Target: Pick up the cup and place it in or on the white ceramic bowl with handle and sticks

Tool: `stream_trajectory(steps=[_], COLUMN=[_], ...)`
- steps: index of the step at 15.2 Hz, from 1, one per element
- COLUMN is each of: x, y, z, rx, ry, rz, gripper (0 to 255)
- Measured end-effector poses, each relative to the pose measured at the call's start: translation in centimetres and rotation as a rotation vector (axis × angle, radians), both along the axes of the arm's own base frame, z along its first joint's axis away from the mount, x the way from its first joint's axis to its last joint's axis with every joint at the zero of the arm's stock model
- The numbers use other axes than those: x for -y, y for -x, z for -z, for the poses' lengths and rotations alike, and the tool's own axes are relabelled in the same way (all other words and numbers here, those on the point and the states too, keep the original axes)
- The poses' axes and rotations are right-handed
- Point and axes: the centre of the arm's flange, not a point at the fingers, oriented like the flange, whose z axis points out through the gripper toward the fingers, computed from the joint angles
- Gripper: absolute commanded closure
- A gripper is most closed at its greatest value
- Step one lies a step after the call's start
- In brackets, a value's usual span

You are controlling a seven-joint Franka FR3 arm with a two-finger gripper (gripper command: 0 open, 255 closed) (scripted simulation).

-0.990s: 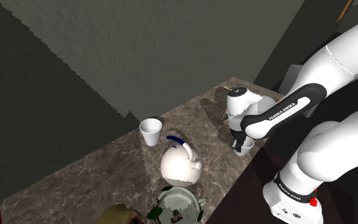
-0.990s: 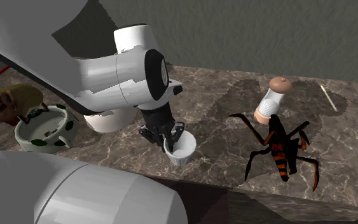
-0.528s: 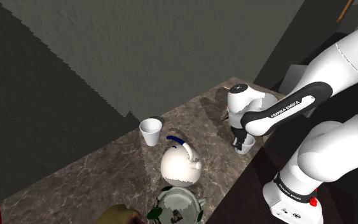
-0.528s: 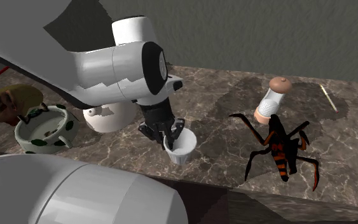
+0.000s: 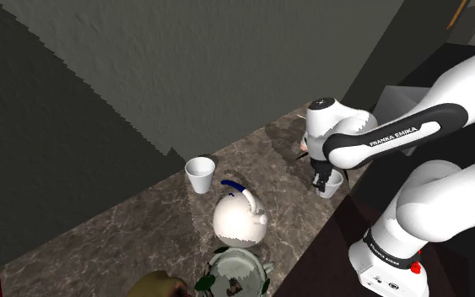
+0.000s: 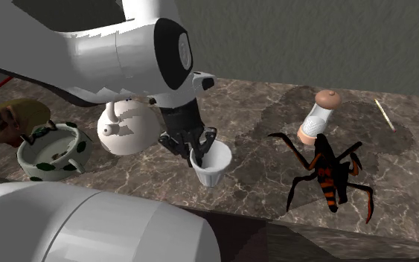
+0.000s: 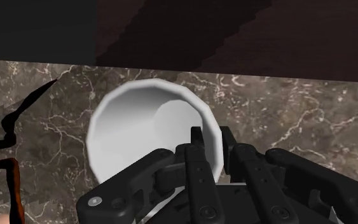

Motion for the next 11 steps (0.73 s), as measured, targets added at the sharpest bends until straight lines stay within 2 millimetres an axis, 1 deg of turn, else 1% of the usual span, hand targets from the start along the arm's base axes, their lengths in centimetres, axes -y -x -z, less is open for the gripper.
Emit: stream_trajectory(steps=[11], x=[0.0], y=[-0.2], z=[-5.8], rx=[0.0], ry=[0.0], rz=[0.0], gripper=[255])
